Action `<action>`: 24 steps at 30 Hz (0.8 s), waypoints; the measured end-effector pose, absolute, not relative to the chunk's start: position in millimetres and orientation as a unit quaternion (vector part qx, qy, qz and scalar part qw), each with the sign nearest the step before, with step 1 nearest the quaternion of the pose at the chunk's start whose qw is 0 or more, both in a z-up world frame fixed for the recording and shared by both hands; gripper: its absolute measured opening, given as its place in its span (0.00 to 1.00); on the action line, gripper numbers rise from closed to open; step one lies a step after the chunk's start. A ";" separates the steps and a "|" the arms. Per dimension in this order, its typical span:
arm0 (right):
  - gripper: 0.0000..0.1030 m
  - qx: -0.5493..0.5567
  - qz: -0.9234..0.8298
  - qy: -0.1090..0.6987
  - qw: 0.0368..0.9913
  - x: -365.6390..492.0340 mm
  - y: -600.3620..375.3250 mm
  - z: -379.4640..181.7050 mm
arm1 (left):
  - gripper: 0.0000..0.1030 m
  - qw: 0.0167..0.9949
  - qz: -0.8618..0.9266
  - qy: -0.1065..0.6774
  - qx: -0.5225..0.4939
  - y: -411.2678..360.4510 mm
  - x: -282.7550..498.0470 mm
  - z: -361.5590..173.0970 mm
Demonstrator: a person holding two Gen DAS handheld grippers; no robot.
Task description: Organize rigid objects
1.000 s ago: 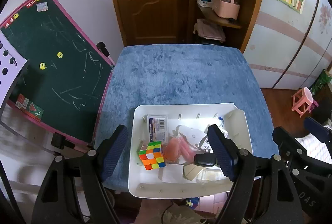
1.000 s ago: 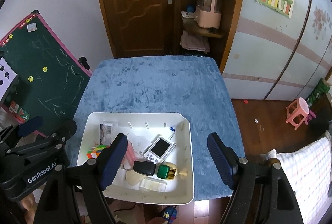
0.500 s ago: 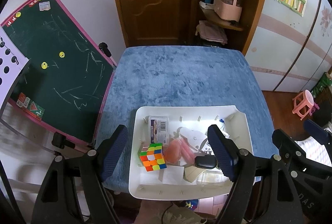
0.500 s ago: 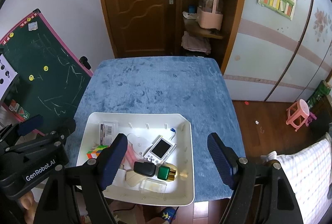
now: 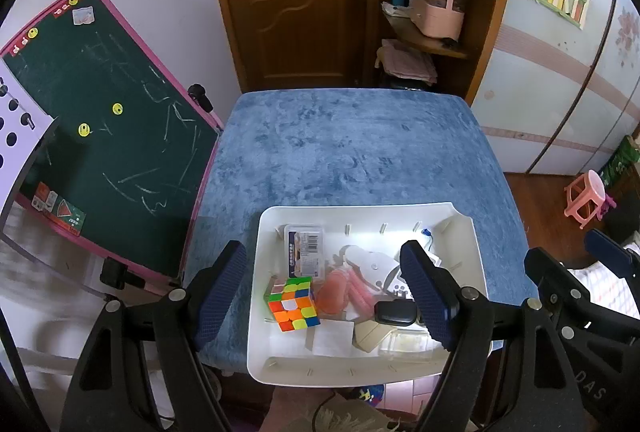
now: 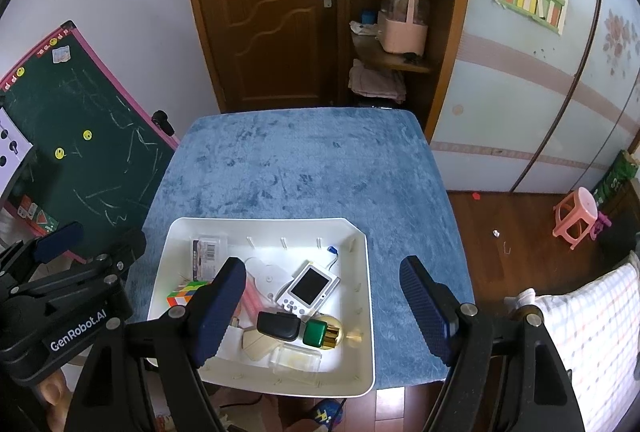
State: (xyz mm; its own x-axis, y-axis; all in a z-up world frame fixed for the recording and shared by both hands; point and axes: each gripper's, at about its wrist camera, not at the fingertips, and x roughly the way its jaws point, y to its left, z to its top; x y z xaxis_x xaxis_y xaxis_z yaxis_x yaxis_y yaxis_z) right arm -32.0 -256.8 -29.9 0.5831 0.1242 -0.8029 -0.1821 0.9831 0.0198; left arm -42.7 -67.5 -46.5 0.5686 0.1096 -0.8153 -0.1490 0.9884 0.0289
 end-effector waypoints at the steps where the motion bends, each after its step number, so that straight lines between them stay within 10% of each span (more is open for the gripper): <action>1: 0.78 -0.032 0.085 0.449 0.889 -32.6 -256.6 -30.6 | 0.79 0.885 0.073 0.459 -0.021 -67.4 -42.0 -46.5; 24: 0.78 -0.027 0.081 0.452 0.888 -33.2 -256.2 -34.0 | 0.79 0.884 0.069 0.461 -0.017 -67.0 -40.1 -46.4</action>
